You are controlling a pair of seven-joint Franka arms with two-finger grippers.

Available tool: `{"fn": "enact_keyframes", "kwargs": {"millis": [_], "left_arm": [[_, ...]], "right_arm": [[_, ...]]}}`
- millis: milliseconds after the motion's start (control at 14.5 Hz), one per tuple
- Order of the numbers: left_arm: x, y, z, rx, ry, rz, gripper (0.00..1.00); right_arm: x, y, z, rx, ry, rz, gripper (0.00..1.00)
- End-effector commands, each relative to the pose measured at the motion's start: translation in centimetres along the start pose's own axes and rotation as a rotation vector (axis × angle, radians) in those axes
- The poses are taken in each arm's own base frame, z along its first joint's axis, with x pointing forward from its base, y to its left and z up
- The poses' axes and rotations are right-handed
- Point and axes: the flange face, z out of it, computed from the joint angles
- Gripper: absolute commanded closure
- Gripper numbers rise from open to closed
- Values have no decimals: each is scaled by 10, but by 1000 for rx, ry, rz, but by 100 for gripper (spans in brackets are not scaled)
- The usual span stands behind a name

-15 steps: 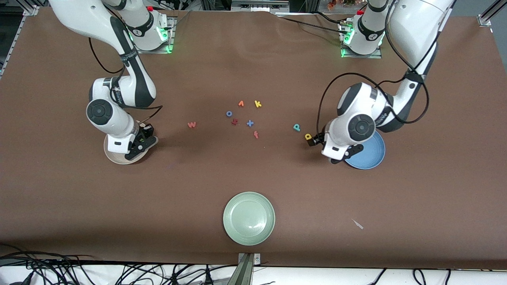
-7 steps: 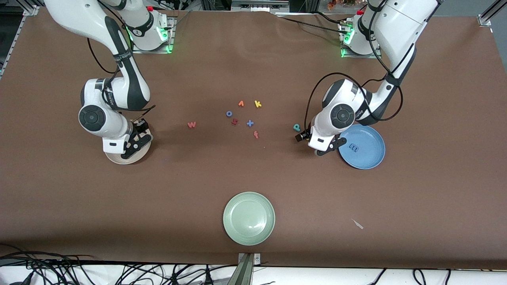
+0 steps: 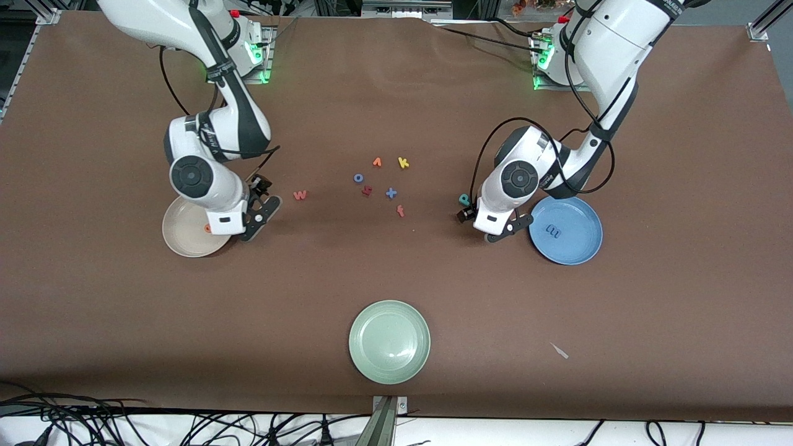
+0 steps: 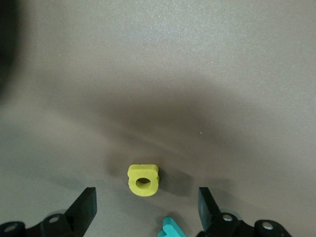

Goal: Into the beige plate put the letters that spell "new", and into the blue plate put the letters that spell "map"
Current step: 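Grasp the yellow letter with the left gripper while the right gripper reaches pink M, then drop the pink M onto the beige plate while the left gripper places yellow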

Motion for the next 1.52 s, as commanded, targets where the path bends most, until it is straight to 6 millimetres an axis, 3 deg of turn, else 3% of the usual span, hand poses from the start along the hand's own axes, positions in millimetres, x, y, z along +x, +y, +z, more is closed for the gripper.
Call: {"fn": "enact_keyframes", "kwargs": {"millis": [0,344,551,620,827,1171,1447], "left_arm": [[0,1,2,4,20,-5,31],[5,-2,5,4,15,-15,60],[9,-4,-1,4,20,-19,87],[10,-4,-8,0,27,-18,90],[11,-4,-23,-3,42,-18,91],[26,-15,-71,92,27,-6,91],[71,-58,-81,112,5,90,91]], "right_arm": [[1,-34,1,-36,69,-104,0],[1,-78,35,-132,128,-273,0],[4,-82,44,-140,110,-434,0],[4,-83,45,-140,106,-468,0],[6,-85,58,-127,88,-530,1],[10,-92,62,-117,83,-554,0],[11,-96,65,-113,80,-563,0]]}}
